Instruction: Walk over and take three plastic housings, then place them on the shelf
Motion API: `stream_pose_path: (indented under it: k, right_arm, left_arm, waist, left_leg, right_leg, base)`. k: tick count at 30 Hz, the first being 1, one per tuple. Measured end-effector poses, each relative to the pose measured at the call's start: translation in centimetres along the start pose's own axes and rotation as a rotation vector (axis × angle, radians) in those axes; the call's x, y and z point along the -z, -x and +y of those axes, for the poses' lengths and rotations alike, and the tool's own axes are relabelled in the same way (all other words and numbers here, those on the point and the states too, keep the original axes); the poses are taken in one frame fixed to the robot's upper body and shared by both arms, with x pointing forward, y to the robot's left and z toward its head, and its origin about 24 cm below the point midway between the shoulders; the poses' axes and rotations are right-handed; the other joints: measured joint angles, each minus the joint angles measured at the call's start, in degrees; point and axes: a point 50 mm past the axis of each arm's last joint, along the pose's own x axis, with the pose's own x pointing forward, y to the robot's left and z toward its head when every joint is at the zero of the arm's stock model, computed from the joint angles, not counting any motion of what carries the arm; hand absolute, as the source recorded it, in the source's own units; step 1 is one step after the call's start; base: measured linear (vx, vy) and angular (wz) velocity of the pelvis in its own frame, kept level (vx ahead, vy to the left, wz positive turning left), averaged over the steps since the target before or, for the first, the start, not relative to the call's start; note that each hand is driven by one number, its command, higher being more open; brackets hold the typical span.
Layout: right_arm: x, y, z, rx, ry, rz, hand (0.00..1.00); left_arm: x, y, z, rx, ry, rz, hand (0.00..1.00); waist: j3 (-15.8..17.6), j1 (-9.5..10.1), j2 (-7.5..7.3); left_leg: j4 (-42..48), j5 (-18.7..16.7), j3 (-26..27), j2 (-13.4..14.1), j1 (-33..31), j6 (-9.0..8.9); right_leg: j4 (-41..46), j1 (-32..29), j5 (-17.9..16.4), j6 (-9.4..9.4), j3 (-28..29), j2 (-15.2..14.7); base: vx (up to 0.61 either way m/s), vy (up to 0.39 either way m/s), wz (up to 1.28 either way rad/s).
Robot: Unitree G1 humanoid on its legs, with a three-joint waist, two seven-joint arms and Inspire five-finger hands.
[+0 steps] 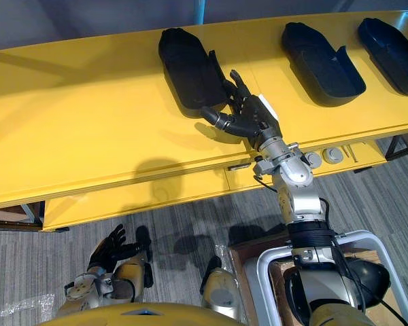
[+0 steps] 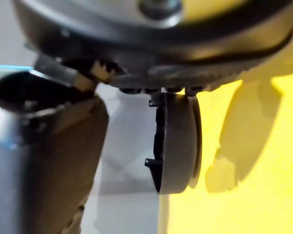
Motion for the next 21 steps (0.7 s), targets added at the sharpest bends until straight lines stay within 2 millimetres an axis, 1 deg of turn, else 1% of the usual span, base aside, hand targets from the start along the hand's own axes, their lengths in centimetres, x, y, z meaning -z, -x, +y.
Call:
stream_pose_path:
  k: [4,7,13,21]
  right_arm:
    - [0.3,-0.1,0.6,-0.011,-0.037,-0.007,1.0]
    - [0.5,0.1,0.6,-0.015,-0.063,-0.011,1.0]
    - [0.9,0.4,1.0,-0.014,-0.083,-0.014,1.0]
    - [1.4,1.0,1.4,-0.005,-0.101,-0.023,1.0]
  left_arm:
    - [0.1,0.0,0.1,-0.003,-0.004,0.012,1.0]
    - [0.0,0.0,0.2,-0.006,-0.003,0.011,1.0]
    - [-0.1,0.0,0.5,-0.011,-0.014,0.01,1.0]
    - [-0.1,0.0,0.6,-0.012,-0.017,0.012,1.0]
  waist:
    - [0.1,-0.5,-0.07]
    - [0.2,-0.52,-0.18]
    - [0.7,-0.68,-0.86]
    - [0.8,-0.69,-0.98]
  left_leg:
    - [0.0,0.0,0.0,0.0,0.0,-0.01]
    - [0.0,0.0,-0.1,0.0,0.0,-0.02]
    - [0.0,-0.1,-0.2,0.0,0.2,-0.1]
    - [0.0,-0.1,-0.5,0.0,0.3,-0.12]
  right_leg:
    - [0.0,0.0,0.0,-0.01,0.0,0.0]
    - [0.0,0.1,0.0,-0.02,0.0,0.0]
    - [-0.2,0.1,-0.2,-0.16,0.0,0.1]
    - [-0.3,0.3,-0.3,-0.32,-0.1,0.1]
  base:
    - [0.0,0.0,0.0]
    - [0.0,0.0,0.0]
    - [0.0,0.0,0.0]
    - [0.0,0.0,0.0]
